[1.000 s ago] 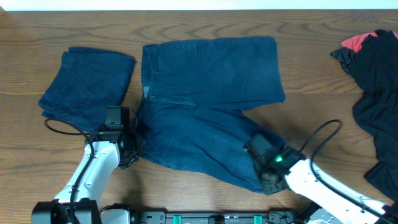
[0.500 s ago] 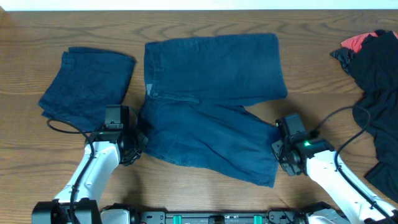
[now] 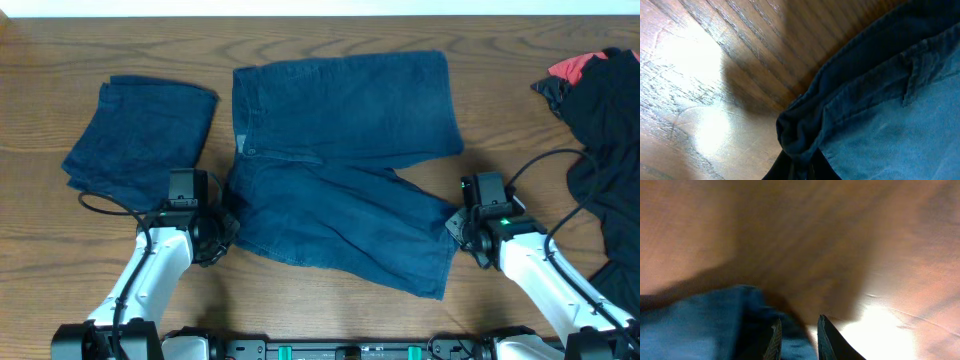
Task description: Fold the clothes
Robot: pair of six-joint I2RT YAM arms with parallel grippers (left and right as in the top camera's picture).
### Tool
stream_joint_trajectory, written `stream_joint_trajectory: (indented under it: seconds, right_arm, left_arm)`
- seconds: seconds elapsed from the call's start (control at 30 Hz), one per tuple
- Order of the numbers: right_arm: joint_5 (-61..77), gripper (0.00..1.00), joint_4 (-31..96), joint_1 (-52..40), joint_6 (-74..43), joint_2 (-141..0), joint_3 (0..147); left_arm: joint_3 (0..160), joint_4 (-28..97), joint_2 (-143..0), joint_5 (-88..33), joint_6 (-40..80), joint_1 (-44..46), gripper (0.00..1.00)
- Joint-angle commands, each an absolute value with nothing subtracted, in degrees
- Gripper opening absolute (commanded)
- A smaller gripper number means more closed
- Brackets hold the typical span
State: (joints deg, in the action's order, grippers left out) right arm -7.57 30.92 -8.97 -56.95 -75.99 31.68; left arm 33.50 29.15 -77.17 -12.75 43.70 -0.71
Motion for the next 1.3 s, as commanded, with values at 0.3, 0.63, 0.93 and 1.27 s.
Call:
stream_joint_trajectory:
  seconds: [0.3, 0.63, 0.93, 1.27]
  right_arm:
    - [-3.8, 0.46, 57.3, -8.3, -54.2, -73.3, 46.8]
    - [14.8, 0.55, 58.8, -8.4, -68.2, -72.8, 44.7]
    - [15.6, 0.42, 59.6, -15.4, -86.4, -72.8, 38.7]
    - [8.3, 0.43, 55.5, -26.9, -101.1, -72.8, 36.8]
  left_arm:
    - [33.2, 29.0, -77.5, -13.5, 43.6, -0.9, 0.08]
    - [33.2, 28.5, -77.5, -13.5, 43.6, -0.9, 0.08]
    - [33.2, 27.9, -77.5, -13.5, 43.6, -0.9, 0.08]
    - [33.2, 27.9, -77.5, -13.5, 43.6, -0.9, 0.08]
